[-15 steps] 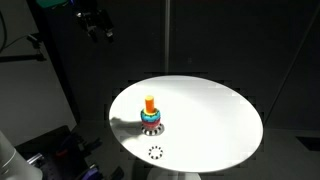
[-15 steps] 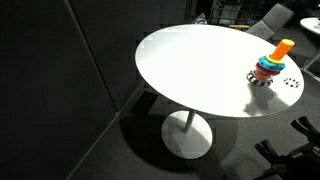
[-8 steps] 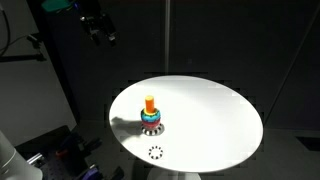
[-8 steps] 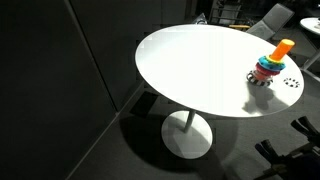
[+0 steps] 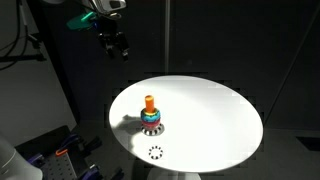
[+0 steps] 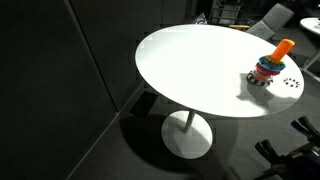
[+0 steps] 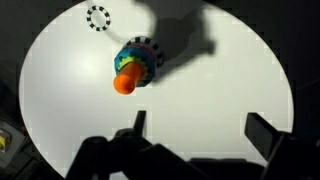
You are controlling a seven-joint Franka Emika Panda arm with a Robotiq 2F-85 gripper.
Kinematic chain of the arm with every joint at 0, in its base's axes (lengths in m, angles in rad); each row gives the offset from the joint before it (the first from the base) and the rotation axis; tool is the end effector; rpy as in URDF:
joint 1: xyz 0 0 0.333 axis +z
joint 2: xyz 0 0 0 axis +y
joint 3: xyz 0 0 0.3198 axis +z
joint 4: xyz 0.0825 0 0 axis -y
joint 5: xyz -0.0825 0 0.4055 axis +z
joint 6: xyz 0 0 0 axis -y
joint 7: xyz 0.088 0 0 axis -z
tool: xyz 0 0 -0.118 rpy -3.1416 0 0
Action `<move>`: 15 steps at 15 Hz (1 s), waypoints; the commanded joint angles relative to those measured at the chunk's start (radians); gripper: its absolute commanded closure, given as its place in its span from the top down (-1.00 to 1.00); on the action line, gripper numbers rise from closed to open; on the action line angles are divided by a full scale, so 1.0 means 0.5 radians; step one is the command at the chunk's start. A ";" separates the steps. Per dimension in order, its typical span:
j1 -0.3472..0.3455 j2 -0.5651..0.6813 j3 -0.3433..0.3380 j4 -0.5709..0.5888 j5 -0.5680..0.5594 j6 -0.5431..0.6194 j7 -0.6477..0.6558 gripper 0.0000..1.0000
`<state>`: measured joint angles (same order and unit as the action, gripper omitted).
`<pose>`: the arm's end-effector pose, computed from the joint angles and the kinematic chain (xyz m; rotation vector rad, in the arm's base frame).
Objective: Pick up the black and white ring from the table and put it on the stack of rings
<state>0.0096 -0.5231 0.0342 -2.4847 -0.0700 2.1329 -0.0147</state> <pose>0.4247 0.0153 0.4718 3.0502 0.1338 0.2628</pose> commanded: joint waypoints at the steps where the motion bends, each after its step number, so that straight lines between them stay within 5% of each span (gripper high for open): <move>1: -0.084 0.129 0.014 0.019 -0.089 0.083 0.145 1.00; 9: -0.178 0.309 -0.042 -0.059 -0.107 0.379 0.204 1.00; 15: -0.148 0.308 -0.050 -0.050 -0.072 0.327 0.153 1.00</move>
<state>-0.0712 -0.3691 0.0163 -2.5114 -0.1031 2.2993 0.0598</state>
